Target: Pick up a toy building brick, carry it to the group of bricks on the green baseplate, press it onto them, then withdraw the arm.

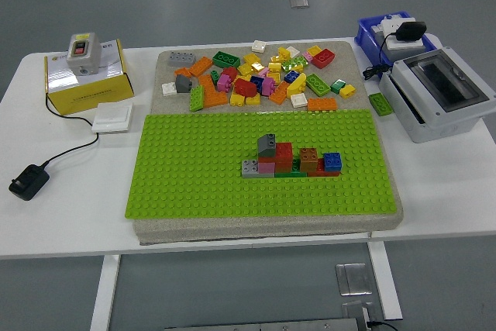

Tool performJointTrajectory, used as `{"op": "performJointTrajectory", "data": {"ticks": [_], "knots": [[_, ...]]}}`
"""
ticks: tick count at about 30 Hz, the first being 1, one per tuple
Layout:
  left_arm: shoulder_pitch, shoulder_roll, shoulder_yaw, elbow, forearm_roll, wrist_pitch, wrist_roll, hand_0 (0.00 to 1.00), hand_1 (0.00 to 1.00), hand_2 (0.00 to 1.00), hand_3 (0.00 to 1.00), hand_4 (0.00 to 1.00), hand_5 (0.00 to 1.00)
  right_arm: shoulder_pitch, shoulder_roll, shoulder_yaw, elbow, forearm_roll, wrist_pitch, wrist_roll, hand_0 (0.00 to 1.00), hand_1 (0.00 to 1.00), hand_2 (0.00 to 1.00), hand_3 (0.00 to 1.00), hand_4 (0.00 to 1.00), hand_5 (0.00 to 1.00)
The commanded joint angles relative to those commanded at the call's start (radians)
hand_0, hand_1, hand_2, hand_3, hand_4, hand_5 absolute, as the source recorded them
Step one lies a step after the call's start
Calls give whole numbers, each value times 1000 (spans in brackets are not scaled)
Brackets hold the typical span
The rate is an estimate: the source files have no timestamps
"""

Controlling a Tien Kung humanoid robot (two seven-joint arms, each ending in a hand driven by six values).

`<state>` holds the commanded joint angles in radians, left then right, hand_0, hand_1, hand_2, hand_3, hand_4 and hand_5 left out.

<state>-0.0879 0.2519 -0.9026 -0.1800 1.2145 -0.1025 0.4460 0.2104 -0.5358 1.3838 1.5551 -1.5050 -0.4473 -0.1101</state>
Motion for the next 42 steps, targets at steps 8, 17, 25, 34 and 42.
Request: {"op": "performJointTrajectory", "data": {"ticks": [8,17,25,34,42], "knots": [[0,-4,7,0,-16,2,-1,673,651,541,644,107,666,-2,-6,9,4,-5,2,-4,51,214,773,705,216,458],[-2,-4,11,0,-26,4,-4,674,651,541,643,108,665,-6,-11,15,4,-7,3,-6,51,216,773,704,219,459],[-2,-4,16,0,-38,5,-7,674,652,542,643,107,663,-28,-13,42,6,-5,3,-5,51,216,772,703,220,460],[5,-13,21,0,-53,6,-7,674,652,543,642,108,661,-34,-21,44,-2,9,5,0,52,217,773,705,225,457],[16,-23,12,0,-51,7,-1,674,653,543,642,108,660,2,-14,17,-17,130,4,72,52,217,772,704,225,458]]}}
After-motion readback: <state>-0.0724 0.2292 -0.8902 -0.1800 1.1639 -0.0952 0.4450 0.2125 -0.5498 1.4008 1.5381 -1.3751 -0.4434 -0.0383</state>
